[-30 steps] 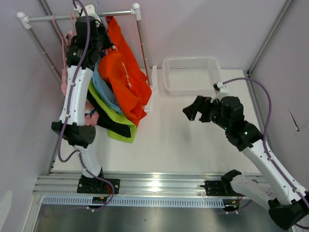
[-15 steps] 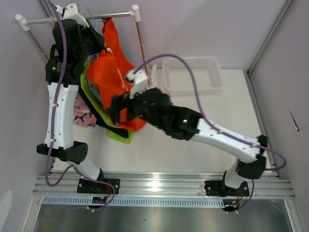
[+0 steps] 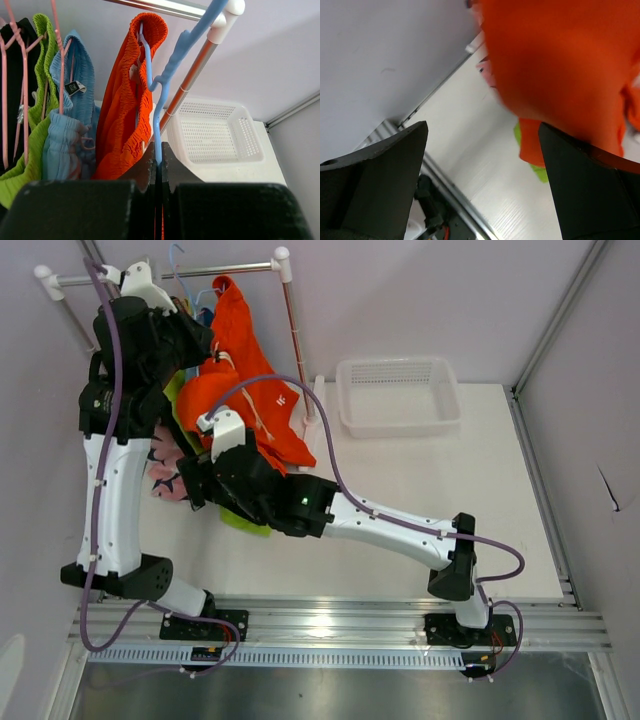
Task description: Remove the shorts from the hanger
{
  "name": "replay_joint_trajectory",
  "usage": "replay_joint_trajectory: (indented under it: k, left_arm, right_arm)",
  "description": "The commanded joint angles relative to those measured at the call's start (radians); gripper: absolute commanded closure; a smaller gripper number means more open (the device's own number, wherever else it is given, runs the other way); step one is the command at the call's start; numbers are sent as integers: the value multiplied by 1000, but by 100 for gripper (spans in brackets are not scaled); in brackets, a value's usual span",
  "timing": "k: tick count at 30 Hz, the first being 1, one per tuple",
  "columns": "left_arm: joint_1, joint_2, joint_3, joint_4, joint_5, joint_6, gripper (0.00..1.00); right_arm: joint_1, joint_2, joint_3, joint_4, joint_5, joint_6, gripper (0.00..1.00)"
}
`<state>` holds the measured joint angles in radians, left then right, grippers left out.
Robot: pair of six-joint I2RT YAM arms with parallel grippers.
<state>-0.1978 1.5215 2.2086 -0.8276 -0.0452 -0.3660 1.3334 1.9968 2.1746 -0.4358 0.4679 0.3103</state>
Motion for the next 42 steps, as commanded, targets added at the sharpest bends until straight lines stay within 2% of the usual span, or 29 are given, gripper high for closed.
replay_joint_trajectory:
  k: [1,8,12,15,20,26,28,29,30,31,35,36,42]
  left_arm:
    - [-8,-104,-22,73,12,8,100]
    - [-8,-101,-56,68,-10,52,100]
    - [-8,-139,-133,117,5,38,100]
    - [-8,-133,-125,107,8,35,100]
    - [-8,-147,-142,100,33,16,100]
    - [-8,-156,-147,104,38,13,100]
    - [-8,-158,-151,107,38,7,100]
    - [-8,-159,-156,110,38,4,100]
    - [-8,-158,-150,110,38,6,100]
    - [-9,-156,-147,108,38,9,100]
    - [-6,-127,-77,91,-5,41,100]
    - [0,-110,-52,88,-18,53,100]
    - [43,-17,83,67,-24,64,100]
  right_arm:
    - [1,-18,74,25,184,-33,1]
    - [59,-93,76,-66,287,-23,1]
    - [70,-69,96,-81,304,-34,1]
    - [73,-29,143,-103,298,-37,1]
    - [69,26,154,-29,308,-106,1]
    - [26,92,157,28,276,-89,3]
    - [21,118,145,64,291,-103,41]
    - [20,123,139,74,293,-105,73]
    - [24,129,128,69,299,-96,94]
    - [29,126,123,56,310,-79,100]
    - [87,48,-37,45,340,-27,100]
    - [107,-4,-132,42,351,-8,100]
    - [274,-185,-438,-3,465,186,100]
